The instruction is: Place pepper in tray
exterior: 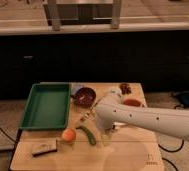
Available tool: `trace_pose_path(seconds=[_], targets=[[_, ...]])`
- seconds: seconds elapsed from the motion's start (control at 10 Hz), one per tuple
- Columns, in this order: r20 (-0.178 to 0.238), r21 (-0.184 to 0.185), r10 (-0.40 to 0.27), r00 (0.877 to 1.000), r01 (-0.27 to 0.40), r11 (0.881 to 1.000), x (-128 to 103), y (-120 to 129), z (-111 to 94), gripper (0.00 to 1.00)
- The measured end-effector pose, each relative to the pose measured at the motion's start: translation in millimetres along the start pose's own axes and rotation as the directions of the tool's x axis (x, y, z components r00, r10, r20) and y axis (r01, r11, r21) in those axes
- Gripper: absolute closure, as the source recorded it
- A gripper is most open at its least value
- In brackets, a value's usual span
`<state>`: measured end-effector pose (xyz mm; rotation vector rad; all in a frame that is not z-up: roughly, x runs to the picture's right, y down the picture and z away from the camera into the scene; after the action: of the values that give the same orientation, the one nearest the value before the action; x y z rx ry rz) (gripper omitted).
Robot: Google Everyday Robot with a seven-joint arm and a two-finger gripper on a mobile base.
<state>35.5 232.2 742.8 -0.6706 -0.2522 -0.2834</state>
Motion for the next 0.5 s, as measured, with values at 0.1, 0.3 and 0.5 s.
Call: trace_pose_path(seconds=[0.1,0.3,0.5], targets=[[0.009,-0.004,0.04,0.999,-0.04,0.999,-3,-1,2,0.2],[0.032,-0.016,0.118,0.992,-0.118,0.993,-7,-4,10,0.2],[0.043,-0.031,0.148,0.988,-0.147,0.989,-15,-9,18,0.2]])
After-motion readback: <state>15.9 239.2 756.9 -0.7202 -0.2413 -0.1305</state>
